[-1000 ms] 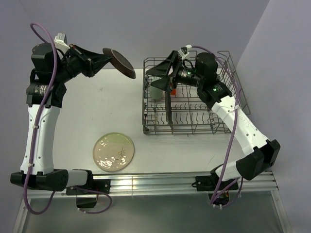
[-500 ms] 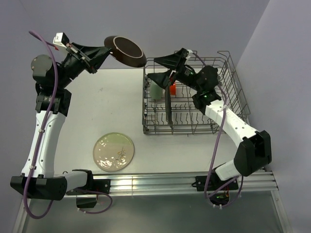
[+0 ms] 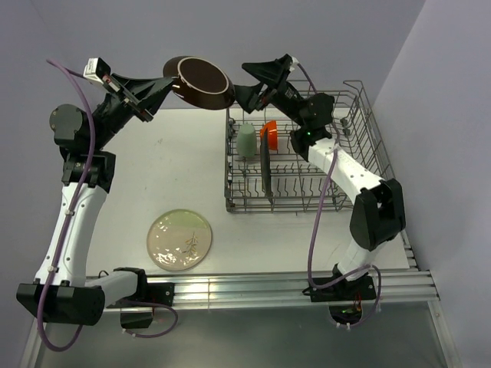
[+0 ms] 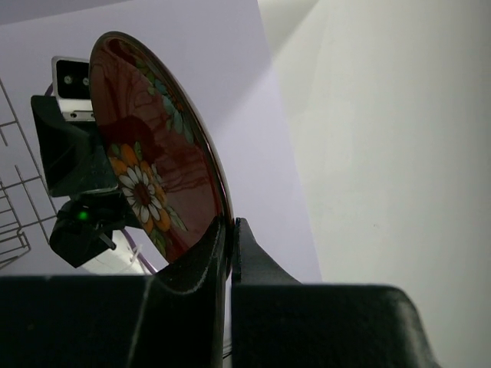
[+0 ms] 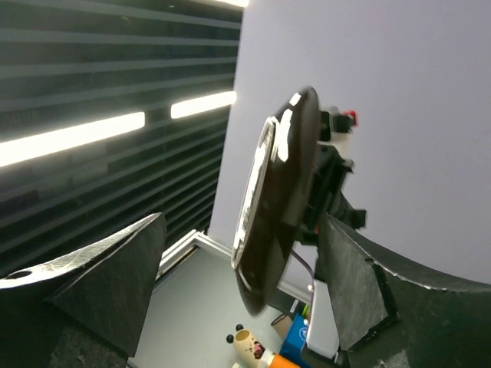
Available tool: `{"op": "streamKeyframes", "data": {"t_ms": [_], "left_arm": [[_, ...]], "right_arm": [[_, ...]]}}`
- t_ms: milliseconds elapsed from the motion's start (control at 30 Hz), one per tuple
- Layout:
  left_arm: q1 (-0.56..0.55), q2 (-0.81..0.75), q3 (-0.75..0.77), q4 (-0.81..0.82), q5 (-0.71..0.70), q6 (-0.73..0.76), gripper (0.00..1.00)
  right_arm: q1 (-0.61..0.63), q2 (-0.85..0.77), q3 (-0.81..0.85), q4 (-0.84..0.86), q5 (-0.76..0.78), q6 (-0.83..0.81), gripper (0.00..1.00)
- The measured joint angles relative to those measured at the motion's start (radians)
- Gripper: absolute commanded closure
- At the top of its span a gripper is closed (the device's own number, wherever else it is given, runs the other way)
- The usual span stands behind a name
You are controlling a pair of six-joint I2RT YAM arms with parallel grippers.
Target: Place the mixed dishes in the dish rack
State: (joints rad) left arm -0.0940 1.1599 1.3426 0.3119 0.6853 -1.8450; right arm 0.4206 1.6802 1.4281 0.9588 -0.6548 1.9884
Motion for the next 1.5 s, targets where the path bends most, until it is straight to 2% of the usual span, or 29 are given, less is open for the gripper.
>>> {"op": "streamKeyframes", "data": {"t_ms": [167, 333, 433, 533, 567, 667, 700, 733, 767, 800, 833, 933, 1000, 1067, 1133, 1200, 1267, 1300, 1367, 1433, 1500], "left_arm": [[0.0, 0.0, -0.035, 0.049, 0.001, -0.014, 1.0], [-0.002, 0.0, -0.056, 0.096, 0.005, -0.034, 1.0], [-0.01, 0.008, -0.059, 0.12, 0.007, -0.038, 1.0], [-0.018, 0.022, -0.059, 0.142, 0.01, -0.045, 1.0], [-0.021, 0.027, -0.06, 0.151, 0.011, -0.05, 1.0], [-0.014, 0.042, -0.072, 0.18, 0.012, -0.047, 1.0], [-0.013, 0.049, -0.08, 0.203, 0.015, -0.055, 1.0], [-0.013, 0.054, -0.089, 0.232, 0.018, -0.063, 0.93], [-0.015, 0.056, -0.101, 0.266, 0.02, -0.07, 0.45], [-0.016, 0.057, -0.122, 0.31, 0.024, -0.077, 0.19], [-0.016, 0.059, -0.143, 0.345, 0.029, -0.09, 0.03], [-0.023, 0.062, -0.222, 0.418, 0.061, -0.123, 0.01], [-0.022, 0.059, -0.261, 0.407, 0.085, -0.127, 0.01], [-0.011, 0.043, -0.273, 0.318, 0.105, -0.079, 0.01], [0.008, 0.011, -0.267, 0.158, 0.111, 0.022, 0.01], [0.039, -0.015, -0.183, -0.164, 0.08, 0.198, 0.01], [0.061, 0.005, -0.038, -0.473, -0.006, 0.379, 0.01], [0.068, 0.026, 0.055, -0.628, -0.071, 0.469, 0.01], [0.072, 0.064, 0.177, -0.83, -0.181, 0.615, 0.01], [0.071, 0.077, 0.217, -0.987, -0.294, 0.737, 0.01], [0.058, 0.077, 0.208, -1.118, -0.414, 0.821, 0.02]], "right_arm": [[0.014, 0.076, 0.111, 0.029, 0.003, 0.005, 0.28], [0.033, 0.114, 0.143, 0.057, -0.021, 0.008, 0.38], [0.04, 0.156, 0.189, 0.101, -0.037, 0.01, 0.49], [0.044, 0.175, 0.209, 0.114, -0.052, 0.01, 0.65], [0.044, 0.177, 0.211, 0.117, -0.056, 0.011, 0.77], [0.042, 0.179, 0.232, 0.158, -0.041, 0.065, 1.0], [0.039, 0.179, 0.241, 0.166, -0.044, 0.06, 1.0], [0.036, 0.179, 0.244, 0.177, -0.047, 0.061, 1.0], [0.034, 0.179, 0.244, 0.184, -0.053, 0.066, 1.0], [0.034, 0.179, 0.243, 0.185, -0.061, 0.066, 1.0], [0.034, 0.179, 0.243, 0.19, -0.077, 0.055, 1.0], [0.027, 0.179, 0.228, 0.209, -0.132, 0.032, 1.0], [0.011, 0.173, 0.202, 0.207, -0.172, 0.026, 1.0], [-0.019, 0.155, 0.161, 0.188, -0.21, 0.019, 1.0], [-0.074, 0.132, 0.112, 0.151, -0.246, 0.014, 1.0], [-0.135, 0.102, 0.069, 0.103, -0.276, 0.009, 1.0], [-0.207, 0.058, 0.034, 0.016, -0.313, -0.005, 1.0], [-0.241, 0.03, 0.029, -0.068, -0.333, -0.037, 1.0], [-0.301, -0.034, 0.045, -0.308, -0.353, -0.161, 1.0], [-0.335, -0.076, 0.131, -0.61, -0.354, -0.368, 1.0], [-0.338, -0.084, 0.298, -0.917, -0.313, -0.579, 1.0]]}}
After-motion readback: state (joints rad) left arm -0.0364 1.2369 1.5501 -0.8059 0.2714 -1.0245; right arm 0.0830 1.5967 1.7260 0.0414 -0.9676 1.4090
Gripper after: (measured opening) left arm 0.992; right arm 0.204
